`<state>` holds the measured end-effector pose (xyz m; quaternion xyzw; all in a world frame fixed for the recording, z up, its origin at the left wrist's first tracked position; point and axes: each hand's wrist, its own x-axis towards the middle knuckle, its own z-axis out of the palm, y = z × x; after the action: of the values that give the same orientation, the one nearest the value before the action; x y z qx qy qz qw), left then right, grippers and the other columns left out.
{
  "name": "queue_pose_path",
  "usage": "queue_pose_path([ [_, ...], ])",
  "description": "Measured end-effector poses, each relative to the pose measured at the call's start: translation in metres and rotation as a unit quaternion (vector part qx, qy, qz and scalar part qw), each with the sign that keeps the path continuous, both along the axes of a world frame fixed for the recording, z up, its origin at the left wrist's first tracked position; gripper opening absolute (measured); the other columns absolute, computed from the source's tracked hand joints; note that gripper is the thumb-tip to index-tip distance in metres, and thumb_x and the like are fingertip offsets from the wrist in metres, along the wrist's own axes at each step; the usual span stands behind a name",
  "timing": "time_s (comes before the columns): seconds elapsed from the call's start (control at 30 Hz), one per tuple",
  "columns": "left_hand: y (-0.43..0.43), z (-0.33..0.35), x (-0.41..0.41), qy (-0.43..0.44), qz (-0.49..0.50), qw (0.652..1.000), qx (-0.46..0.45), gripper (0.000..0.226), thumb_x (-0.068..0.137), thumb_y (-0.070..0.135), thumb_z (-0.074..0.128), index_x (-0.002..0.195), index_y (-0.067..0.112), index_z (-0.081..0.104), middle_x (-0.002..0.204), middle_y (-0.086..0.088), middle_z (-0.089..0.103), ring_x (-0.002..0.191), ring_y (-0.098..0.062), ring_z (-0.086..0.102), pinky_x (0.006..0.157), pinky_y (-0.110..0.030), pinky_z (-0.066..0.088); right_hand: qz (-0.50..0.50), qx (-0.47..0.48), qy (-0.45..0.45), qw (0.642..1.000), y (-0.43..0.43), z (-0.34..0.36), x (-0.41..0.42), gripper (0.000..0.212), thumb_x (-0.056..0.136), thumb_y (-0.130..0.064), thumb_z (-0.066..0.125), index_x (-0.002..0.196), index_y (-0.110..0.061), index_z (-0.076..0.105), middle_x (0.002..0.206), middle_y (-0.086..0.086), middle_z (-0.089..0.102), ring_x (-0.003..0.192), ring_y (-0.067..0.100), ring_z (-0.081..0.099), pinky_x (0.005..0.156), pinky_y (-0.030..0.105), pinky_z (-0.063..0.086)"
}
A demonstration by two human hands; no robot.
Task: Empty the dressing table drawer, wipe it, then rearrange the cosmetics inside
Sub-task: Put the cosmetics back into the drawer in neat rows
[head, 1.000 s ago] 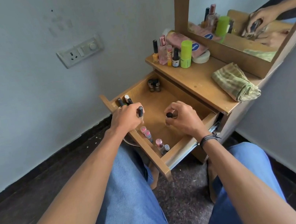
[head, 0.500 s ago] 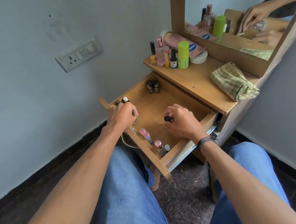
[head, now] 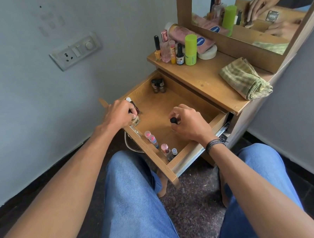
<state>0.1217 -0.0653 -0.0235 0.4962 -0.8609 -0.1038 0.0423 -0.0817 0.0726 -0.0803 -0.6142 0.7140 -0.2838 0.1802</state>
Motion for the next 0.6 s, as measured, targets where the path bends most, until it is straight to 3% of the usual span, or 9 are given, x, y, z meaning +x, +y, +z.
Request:
queue_pose_path([
  [0.13, 0.001, -0.004, -0.001, 0.024, 0.028, 0.999, -0.01, 0.016, 0.09, 0.012, 0.074, 0.105, 0.016, 0.077, 0.114, -0.01, 0.073, 0.099, -0.024, 0.07, 0.08, -0.035, 0.057, 0.001, -0.001, 0.005, 1.0, -0.001, -0.001, 0.001, 0.02, 0.09, -0.019, 0.074, 0.109, -0.02, 0.067, 0.108, -0.007, 0.055, 0.092, 0.018, 0.066, 0.079, 0.037, 0.062],
  [0.33, -0.001, -0.005, -0.004, 0.033, 0.04, 0.998, -0.047, 0.028, 0.086, 0.0, 0.075, 0.111, 0.011, 0.073, 0.115, -0.012, 0.072, 0.1, -0.029, 0.07, 0.085, -0.042, 0.058, 0.0, -0.001, 0.01, 1.0, 0.0, 0.0, 0.001, 0.021, 0.089, -0.021, 0.074, 0.108, -0.021, 0.066, 0.107, -0.007, 0.055, 0.09, 0.019, 0.066, 0.078, 0.039, 0.062],
  [0.47, -0.005, -0.005, -0.004, 0.032, 0.051, 0.996, -0.064, 0.026, 0.084, -0.002, 0.076, 0.107, 0.01, 0.073, 0.116, -0.011, 0.07, 0.102, -0.031, 0.069, 0.086, -0.042, 0.057, 0.0, -0.002, 0.014, 1.0, 0.001, 0.001, 0.001, 0.021, 0.089, -0.02, 0.074, 0.109, -0.021, 0.066, 0.107, -0.007, 0.055, 0.092, 0.018, 0.065, 0.078, 0.036, 0.061],
  [0.6, -0.009, -0.007, -0.004, 0.036, 0.069, 0.994, -0.073, 0.022, 0.083, -0.002, 0.077, 0.101, 0.011, 0.075, 0.114, -0.009, 0.069, 0.097, -0.033, 0.069, 0.078, -0.038, 0.056, 0.001, -0.002, 0.013, 1.0, 0.001, 0.001, 0.001, 0.021, 0.09, -0.02, 0.074, 0.109, -0.021, 0.066, 0.108, -0.006, 0.056, 0.092, 0.018, 0.065, 0.079, 0.035, 0.06],
])
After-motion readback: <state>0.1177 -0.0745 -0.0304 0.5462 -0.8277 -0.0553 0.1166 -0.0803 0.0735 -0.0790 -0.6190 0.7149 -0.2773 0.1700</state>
